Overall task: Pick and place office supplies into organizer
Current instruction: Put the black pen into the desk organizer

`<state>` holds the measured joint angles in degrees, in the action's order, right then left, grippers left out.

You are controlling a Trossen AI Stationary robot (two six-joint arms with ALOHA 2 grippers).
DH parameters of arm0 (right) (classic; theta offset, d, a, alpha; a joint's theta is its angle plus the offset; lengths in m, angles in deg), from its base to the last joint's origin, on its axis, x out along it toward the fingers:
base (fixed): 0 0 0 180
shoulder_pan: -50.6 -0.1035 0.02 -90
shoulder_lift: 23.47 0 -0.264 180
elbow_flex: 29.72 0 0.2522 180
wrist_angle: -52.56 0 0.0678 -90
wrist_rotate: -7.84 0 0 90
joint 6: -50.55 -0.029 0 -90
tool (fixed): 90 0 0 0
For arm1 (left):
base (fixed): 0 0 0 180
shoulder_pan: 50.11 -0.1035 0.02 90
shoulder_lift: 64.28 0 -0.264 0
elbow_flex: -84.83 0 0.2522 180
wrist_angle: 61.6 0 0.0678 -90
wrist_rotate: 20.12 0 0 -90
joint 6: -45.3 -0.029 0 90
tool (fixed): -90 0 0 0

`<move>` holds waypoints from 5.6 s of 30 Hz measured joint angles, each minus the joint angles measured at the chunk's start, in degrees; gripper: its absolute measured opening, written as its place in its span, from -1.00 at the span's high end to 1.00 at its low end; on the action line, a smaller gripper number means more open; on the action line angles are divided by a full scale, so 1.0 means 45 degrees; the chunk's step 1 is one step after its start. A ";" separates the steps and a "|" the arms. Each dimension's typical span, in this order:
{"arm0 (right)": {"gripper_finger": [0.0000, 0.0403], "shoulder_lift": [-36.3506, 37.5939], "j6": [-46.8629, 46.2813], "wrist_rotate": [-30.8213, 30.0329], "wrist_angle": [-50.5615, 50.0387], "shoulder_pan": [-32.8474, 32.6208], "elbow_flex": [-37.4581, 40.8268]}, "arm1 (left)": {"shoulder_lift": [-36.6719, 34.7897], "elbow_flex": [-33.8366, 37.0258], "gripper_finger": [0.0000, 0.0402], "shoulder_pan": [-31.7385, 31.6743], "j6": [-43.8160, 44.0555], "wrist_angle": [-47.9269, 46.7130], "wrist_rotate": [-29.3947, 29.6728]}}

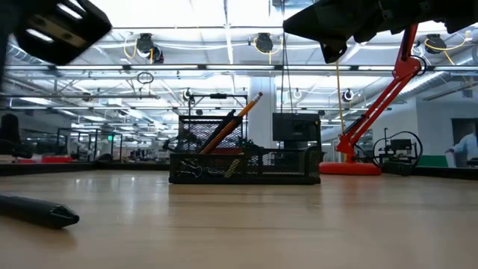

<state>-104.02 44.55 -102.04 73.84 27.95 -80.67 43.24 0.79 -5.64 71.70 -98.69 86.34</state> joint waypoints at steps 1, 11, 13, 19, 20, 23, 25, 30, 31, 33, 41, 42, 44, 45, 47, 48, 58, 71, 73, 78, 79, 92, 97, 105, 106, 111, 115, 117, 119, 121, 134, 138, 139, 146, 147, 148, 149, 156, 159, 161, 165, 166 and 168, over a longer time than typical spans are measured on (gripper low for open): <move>1.00 0.0000 -0.0049 0.0001 -0.0006 0.0000 0.0000 | 0.0065 -0.0035 0.91 0.0060 0.0100 -0.0011 -0.0008; 1.00 0.0000 -0.0276 0.0034 0.0034 0.0000 0.0000 | 0.0356 -0.0040 0.91 0.0149 0.1922 -0.0930 -0.0504; 1.00 0.0000 -0.0280 0.0034 0.0034 0.0000 0.0000 | 0.0356 -0.0040 0.91 0.0145 0.2605 -0.1344 -0.1191; 1.00 -0.0003 -0.0419 0.0044 0.0019 0.0000 0.0000 | 0.0355 -0.0012 0.91 0.0494 0.4623 -0.3979 -0.0906; 1.00 0.0000 -0.0420 0.0044 0.0015 0.0000 0.0000 | 0.0351 0.0080 0.91 0.0519 0.4828 -0.4190 -0.0902; 1.00 0.0000 -0.0422 0.0044 -0.0023 0.0000 0.0000 | 0.0351 0.0475 0.91 0.0386 0.5033 -0.4308 -0.0583; 1.00 0.0000 -0.0422 0.0049 -0.0029 0.0000 0.0000 | 0.0346 0.0776 0.91 0.0175 0.5080 -0.4177 -0.0373; 1.00 0.0000 -0.0412 0.0049 -0.0029 0.0000 0.0000 | 0.0229 0.1338 0.91 -0.0476 0.4611 -0.3420 -0.0618; 1.00 0.0000 -0.0412 0.0049 -0.0029 0.0000 0.0000 | 0.0233 0.1393 0.91 -0.0595 0.4358 -0.3317 -0.0628; 1.00 0.0000 -0.0389 0.0049 -0.0029 0.0000 0.0000 | 0.0242 0.1411 0.91 -0.0845 0.3823 -0.3124 -0.0513; 1.00 0.0000 -0.0281 0.0049 -0.0034 0.0000 0.0000 | 0.0341 0.1465 0.91 -0.2116 0.2551 -0.2604 0.1364; 1.00 -0.0002 -0.0279 0.0049 -0.0045 0.0000 0.0000 | 0.0346 0.1479 0.91 -0.2289 0.2343 -0.2466 0.1497; 1.00 0.0000 -0.0276 0.0049 -0.0064 0.0000 0.0000 | 0.0357 0.1493 0.91 -0.2622 0.1877 -0.2112 0.1597; 1.00 0.0000 -0.0276 0.0049 -0.0104 0.0000 0.0000 | 0.0364 0.1499 0.91 -0.2790 0.1628 -0.1791 0.1610; 1.00 0.0000 -0.0276 0.0049 -0.0202 0.0000 0.0000 | 0.0370 0.1499 0.91 -0.3132 0.1131 -0.1110 0.1622; 1.00 0.0000 -0.0276 0.0049 -0.0233 0.0000 0.0000 | 0.0370 0.1499 0.91 -0.3279 0.0874 -0.0826 0.1631; 1.00 0.0000 -0.0179 0.0049 -0.0368 0.0010 0.0000 | 0.0520 0.1470 0.91 -0.3997 -0.0952 0.1794 0.0359; 1.00 -0.0005 -0.0082 -0.0272 -0.0425 0.0044 0.0000 | 0.0861 0.0304 0.91 -0.3075 -0.1910 0.1947 0.0289; 1.00 -0.0003 -0.0077 -0.0272 -0.0418 0.0039 0.0000 | 0.0922 0.0115 0.91 -0.2917 -0.1714 0.2014 -0.0195; 1.00 -0.0003 -0.0145 -0.0272 -0.0379 0.0039 0.0000 | 0.1396 0.0037 0.91 -0.2228 -0.1027 0.2056 -0.0557; 1.00 -0.0005 -0.0153 -0.0275 -0.0374 0.0039 0.0000 | 0.1540 0.0038 0.91 -0.2110 -0.0901 0.1878 -0.0585; 1.00 -0.0005 -0.0223 -0.0243 -0.0229 0.0000 0.0000 | 0.1743 -0.0016 0.91 -0.1354 0.1794 -0.1407 0.0167; 1.00 -0.0005 -0.0204 -0.0240 -0.0258 0.0000 0.0000 | 0.1730 -0.0011 0.91 -0.1026 0.2601 -0.2784 0.0101; 1.00 -0.0005 -0.0189 -0.0237 -0.0305 0.0000 0.0000 | 0.1312 0.0032 0.91 -0.0435 0.3420 -0.4990 0.0026; 1.00 -0.0005 -0.0189 -0.0234 -0.0311 0.0000 0.0000 | 0.1211 0.0059 0.91 -0.0380 0.3520 -0.5251 0.0067; 1.00 -0.0005 -0.0189 -0.0233 -0.0319 0.0000 0.0000 | 0.0487 0.0197 0.91 -0.0213 0.2694 -0.4542 0.0632; 1.00 -0.0005 -0.0189 -0.0229 -0.0312 0.0000 0.0000 | -0.0039 -0.0172 0.91 -0.0577 0.1776 -0.3057 0.0851; 1.00 -0.0005 -0.0189 -0.0233 -0.0311 0.0000 0.0000 | 0.0003 -0.0346 0.91 -0.0891 0.1268 -0.2939 0.0889; 1.00 -0.0005 -0.0178 -0.0216 -0.0202 0.0000 0.0000 | -0.0013 -0.0498 0.91 -0.1282 0.0923 -0.3069 0.0974; 1.00 -0.0005 0.0068 -0.0189 0.0086 -0.0048 0.0003 | -0.0047 -0.0511 0.90 -0.1764 0.0951 -0.3256 0.0985; 1.00 0.2307 0.3443 0.0655 0.3899 -0.0639 0.2417 | -0.0028 -0.0515 0.36 -0.2253 0.1163 -0.4959 0.2090; 1.00 0.4499 0.2983 0.0664 0.2885 0.0405 0.3298 | -0.0032 -0.0520 0.15 -0.1941 0.1052 -0.5078 0.2628; 1.00 0.5043 0.2787 0.0871 0.2139 0.0647 0.3308 | -0.0034 -0.0521 0.11 -0.1901 0.1087 -0.5182 0.2848; 1.00 0.7510 0.2829 0.1484 0.0217 0.1001 0.3999 | -0.0047 -0.0526 -0.01 -0.1851 0.2399 -0.5860 0.2783; 1.00 0.7668 0.2763 0.1436 0.0501 0.1010 0.4327 | -0.0047 -0.0526 -0.01 -0.1852 0.2543 -0.5992 0.2576; 1.00 0.7736 0.2644 0.1323 0.0920 0.1020 0.4709 | -0.0047 -0.0526 0.00 -0.1861 0.2635 -0.6107 0.2420; 1.00 0.7748 0.2537 0.1051 0.1385 0.1020 0.5059 | -0.0047 -0.0526 0.01 -0.1892 0.2713 -0.6120 0.2337; 1.00 0.6949 0.1323 0.0760 0.3036 0.1005 0.6470 | -0.0052 -0.0536 0.00 -0.2611 0.3503 -0.5313 0.1597; 1.00 0.6530 0.1197 0.0730 0.3178 0.1010 0.6489 | 0.0034 -0.0541 0.02 -0.3059 0.3464 -0.3796 0.0878; 1.00 0.6347 0.1306 0.0763 0.3285 0.1010 0.6494 | 0.0088 -0.0541 0.04 -0.3315 0.2868 -0.3051 0.0502; 1.00 0.6358 0.1193 0.0804 0.3349 0.1005 0.6494 | 0.0215 -0.0550 0.06 -0.3711 0.2460 -0.3000 0.0362; 1.00 0.6353 0.1163 0.0813 0.3333 0.1005 0.6494 | 0.0215 -0.0550 0.07 -0.3788 0.2484 -0.3099 0.0327; 1.00 0.6348 0.1159 0.1030 0.3317 0.1010 0.6494 | 0.0283 -0.0560 0.09 -0.3935 0.2499 -0.3184 0.0064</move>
<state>-75.46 49.76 -97.40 88.77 32.49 -51.45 44.51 -1.73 -23.34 82.95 -113.01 86.63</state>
